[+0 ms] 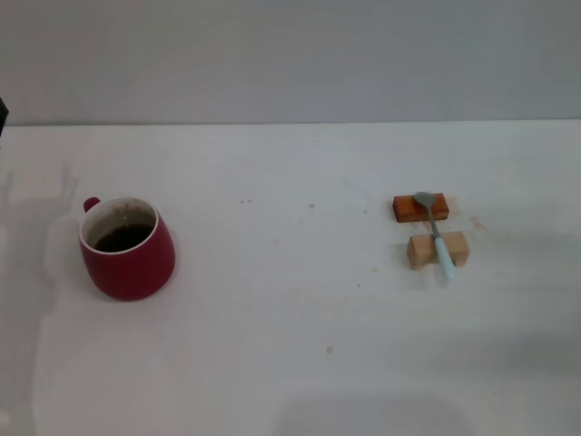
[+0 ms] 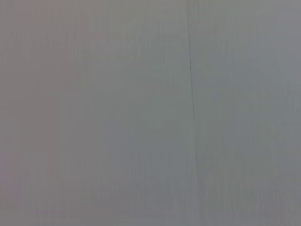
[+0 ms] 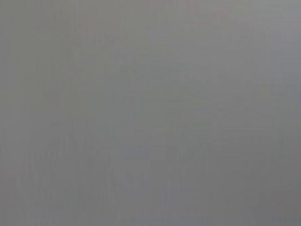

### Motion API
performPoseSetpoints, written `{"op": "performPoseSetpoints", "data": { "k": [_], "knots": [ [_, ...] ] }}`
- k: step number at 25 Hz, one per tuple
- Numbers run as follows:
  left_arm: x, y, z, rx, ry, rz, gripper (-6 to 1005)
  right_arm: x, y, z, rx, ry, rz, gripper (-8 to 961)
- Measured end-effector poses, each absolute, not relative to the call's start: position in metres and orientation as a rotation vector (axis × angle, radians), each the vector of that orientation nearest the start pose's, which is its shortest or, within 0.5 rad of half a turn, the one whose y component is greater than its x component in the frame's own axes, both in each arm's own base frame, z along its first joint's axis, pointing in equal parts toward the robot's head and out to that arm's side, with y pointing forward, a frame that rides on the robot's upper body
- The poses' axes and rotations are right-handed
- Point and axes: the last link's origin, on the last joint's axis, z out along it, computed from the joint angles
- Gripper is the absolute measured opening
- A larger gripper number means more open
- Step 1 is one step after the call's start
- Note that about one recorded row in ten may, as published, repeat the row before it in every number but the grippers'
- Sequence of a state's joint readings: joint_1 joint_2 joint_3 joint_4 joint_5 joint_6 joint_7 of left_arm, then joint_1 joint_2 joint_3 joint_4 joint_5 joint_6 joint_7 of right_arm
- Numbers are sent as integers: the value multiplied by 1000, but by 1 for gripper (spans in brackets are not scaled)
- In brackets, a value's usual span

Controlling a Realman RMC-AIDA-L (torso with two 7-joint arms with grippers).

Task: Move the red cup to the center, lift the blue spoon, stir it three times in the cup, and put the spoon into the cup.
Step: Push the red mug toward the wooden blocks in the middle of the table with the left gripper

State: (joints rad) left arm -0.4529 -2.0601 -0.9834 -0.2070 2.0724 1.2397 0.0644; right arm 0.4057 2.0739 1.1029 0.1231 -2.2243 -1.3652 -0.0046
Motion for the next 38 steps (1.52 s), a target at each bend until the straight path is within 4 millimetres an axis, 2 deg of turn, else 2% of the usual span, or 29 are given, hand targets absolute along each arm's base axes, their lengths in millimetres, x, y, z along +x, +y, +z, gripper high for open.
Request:
{"op": "performPoseSetpoints", "data": {
  "k": [17,30,32,38],
  "knots": [
    [-331,354,46,-1234,-442,-648,845,350,320,47,-1243,403,637,724],
    [-314,369,56,-1177,-415,-722,845,348,319,49,-1238,377,630,724],
    [-315,367,55,-1181,-416,-714,845,346,321,50,-1236,370,637,724],
    [-340,348,51,-1182,-468,-640,844,339,324,49,-1242,348,661,724]
  ]
}}
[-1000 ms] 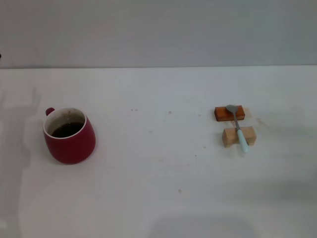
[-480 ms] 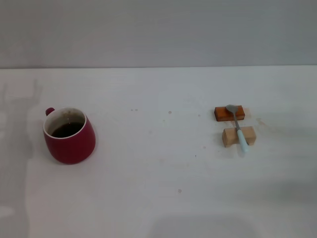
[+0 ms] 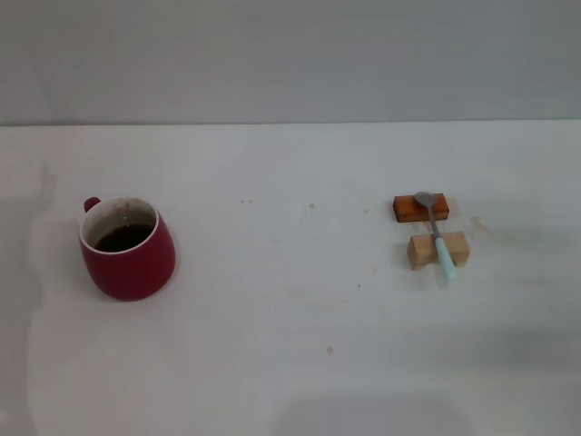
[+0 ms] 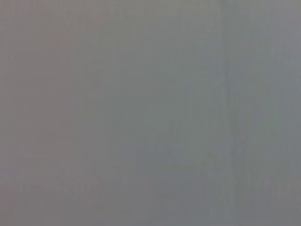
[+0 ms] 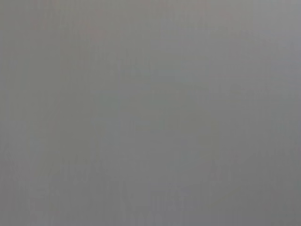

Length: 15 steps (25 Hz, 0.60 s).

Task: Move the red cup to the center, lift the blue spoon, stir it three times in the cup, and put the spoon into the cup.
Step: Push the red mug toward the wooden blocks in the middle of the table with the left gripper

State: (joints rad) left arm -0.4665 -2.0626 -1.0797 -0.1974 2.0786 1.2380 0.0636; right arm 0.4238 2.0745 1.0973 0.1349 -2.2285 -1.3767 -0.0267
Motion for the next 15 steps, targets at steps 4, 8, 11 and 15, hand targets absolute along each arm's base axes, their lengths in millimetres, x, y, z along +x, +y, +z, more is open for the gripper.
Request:
{"op": "performPoseSetpoints", "data": {
  "k": [4,8,11,15],
  "knots": [
    [-356,331,51,-1166,-502,-607,844,338,325,49,-1246,344,664,724],
    [-367,321,47,-1178,-523,-557,821,339,327,49,-1253,345,654,724],
    [-379,314,43,-1205,-551,-501,799,339,326,48,-1255,345,653,724],
    [-395,306,41,-1232,-578,-407,654,340,325,50,-1251,344,648,724]
  ]
}}
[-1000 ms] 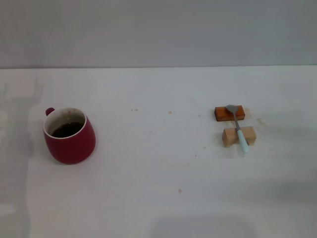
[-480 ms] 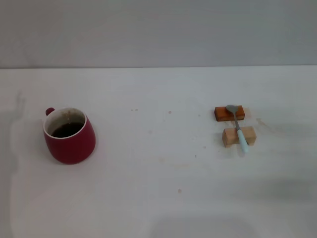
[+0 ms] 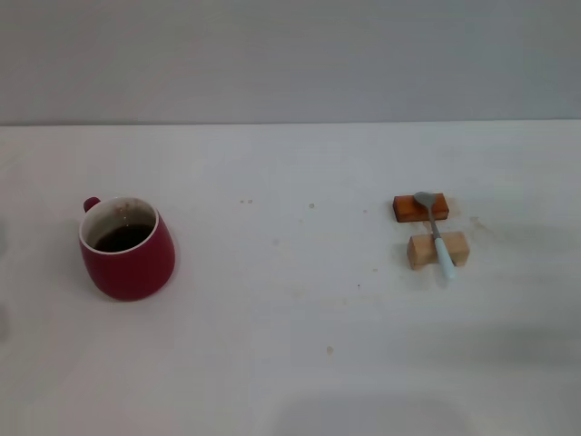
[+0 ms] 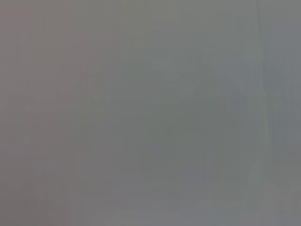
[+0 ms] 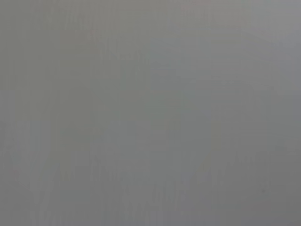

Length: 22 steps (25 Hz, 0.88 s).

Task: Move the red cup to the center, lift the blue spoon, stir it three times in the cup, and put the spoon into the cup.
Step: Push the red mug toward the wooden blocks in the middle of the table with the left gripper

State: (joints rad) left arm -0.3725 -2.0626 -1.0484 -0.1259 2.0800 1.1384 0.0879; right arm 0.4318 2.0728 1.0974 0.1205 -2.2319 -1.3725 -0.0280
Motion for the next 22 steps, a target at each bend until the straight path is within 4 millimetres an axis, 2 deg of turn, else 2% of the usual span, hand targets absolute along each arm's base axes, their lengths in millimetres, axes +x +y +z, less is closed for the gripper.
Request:
{"op": "performPoseSetpoints", "data": {
  "k": [2,3,7,10,21,22],
  "knots": [
    [-398,304,39,-1263,-557,-344,562,341,325,50,-1250,342,646,724],
    [-398,304,39,-1263,-557,-344,538,341,325,50,-1250,342,646,724],
    [-400,301,25,-1397,-442,-159,442,343,324,52,-1244,342,635,724],
    [-402,298,22,-1438,-404,-111,369,344,324,53,-1244,343,630,724],
    [-400,289,6,-1584,-315,-73,2,346,326,54,-1252,340,614,724],
    [-398,290,5,-1592,-309,-74,2,346,326,54,-1252,340,614,724]
  ]
}}
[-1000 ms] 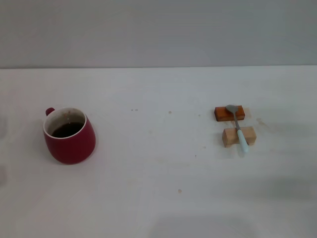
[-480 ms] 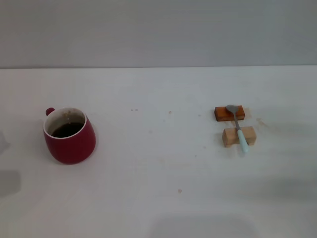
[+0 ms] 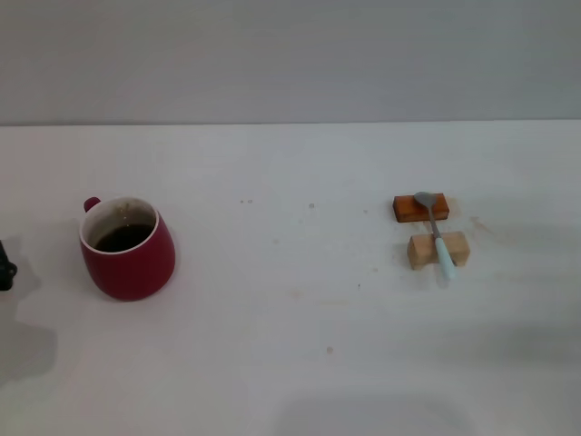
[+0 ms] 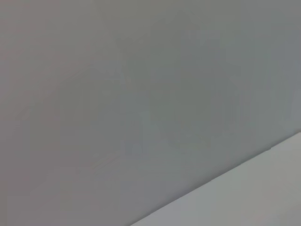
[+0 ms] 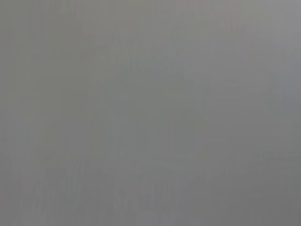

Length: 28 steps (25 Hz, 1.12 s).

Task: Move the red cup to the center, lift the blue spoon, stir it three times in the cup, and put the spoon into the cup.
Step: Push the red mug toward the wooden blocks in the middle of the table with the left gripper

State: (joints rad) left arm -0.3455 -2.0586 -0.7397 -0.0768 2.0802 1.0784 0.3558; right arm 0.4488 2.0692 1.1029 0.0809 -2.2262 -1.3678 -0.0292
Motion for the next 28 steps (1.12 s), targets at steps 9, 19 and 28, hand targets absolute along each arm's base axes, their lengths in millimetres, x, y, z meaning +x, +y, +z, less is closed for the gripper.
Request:
{"op": "performPoseSetpoints", "data": {
  "k": [9,19,28],
  "knots": [
    [-381,302,-10,-1700,-220,-97,2,346,327,53,-1254,340,614,724],
    [-371,308,-21,-1774,-163,-97,4,347,324,52,-1259,343,609,724],
    [-364,308,-29,-1810,-136,-120,5,347,324,51,-1261,343,608,724]
  ]
}}
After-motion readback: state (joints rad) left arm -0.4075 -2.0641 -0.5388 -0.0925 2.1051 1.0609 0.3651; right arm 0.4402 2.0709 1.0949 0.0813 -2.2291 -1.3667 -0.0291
